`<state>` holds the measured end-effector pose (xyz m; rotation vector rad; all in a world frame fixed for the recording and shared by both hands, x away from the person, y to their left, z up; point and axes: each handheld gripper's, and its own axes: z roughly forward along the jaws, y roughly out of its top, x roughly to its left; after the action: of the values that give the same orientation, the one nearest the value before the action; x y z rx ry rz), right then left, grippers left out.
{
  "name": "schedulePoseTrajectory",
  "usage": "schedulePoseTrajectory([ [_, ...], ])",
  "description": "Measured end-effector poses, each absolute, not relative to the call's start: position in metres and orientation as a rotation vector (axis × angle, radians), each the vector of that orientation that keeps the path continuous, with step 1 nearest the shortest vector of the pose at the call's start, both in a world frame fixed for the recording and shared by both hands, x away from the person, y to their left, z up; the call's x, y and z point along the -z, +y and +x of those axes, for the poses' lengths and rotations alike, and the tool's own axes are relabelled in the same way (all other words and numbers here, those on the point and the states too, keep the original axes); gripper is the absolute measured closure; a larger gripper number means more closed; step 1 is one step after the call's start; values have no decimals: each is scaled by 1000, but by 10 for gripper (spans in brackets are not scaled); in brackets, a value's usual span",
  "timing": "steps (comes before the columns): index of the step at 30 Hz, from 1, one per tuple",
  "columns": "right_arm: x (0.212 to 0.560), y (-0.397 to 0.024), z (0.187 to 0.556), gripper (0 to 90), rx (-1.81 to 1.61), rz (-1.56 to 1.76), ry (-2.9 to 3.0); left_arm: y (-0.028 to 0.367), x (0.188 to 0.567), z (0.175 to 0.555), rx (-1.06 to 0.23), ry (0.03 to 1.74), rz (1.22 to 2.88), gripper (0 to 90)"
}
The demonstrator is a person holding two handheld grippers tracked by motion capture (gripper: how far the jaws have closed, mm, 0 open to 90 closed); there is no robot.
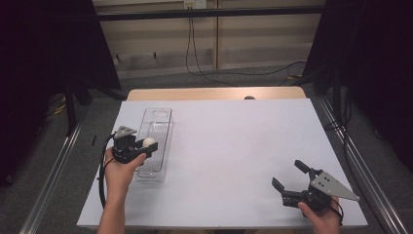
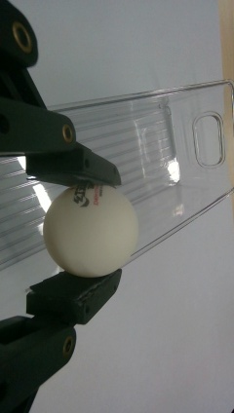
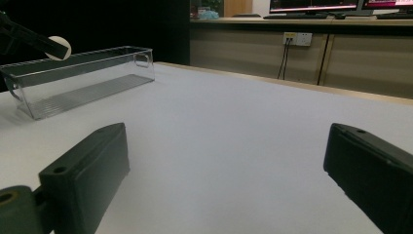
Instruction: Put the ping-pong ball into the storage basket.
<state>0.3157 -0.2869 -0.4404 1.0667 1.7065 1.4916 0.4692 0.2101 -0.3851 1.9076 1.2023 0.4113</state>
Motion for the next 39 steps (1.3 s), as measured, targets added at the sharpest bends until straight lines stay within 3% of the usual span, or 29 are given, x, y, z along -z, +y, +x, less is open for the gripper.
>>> schedulePoseTrajectory([
  [39, 440, -287, 316, 23, -1489, 1075, 1700, 208, 391, 472, -463, 1209, 1916, 509],
])
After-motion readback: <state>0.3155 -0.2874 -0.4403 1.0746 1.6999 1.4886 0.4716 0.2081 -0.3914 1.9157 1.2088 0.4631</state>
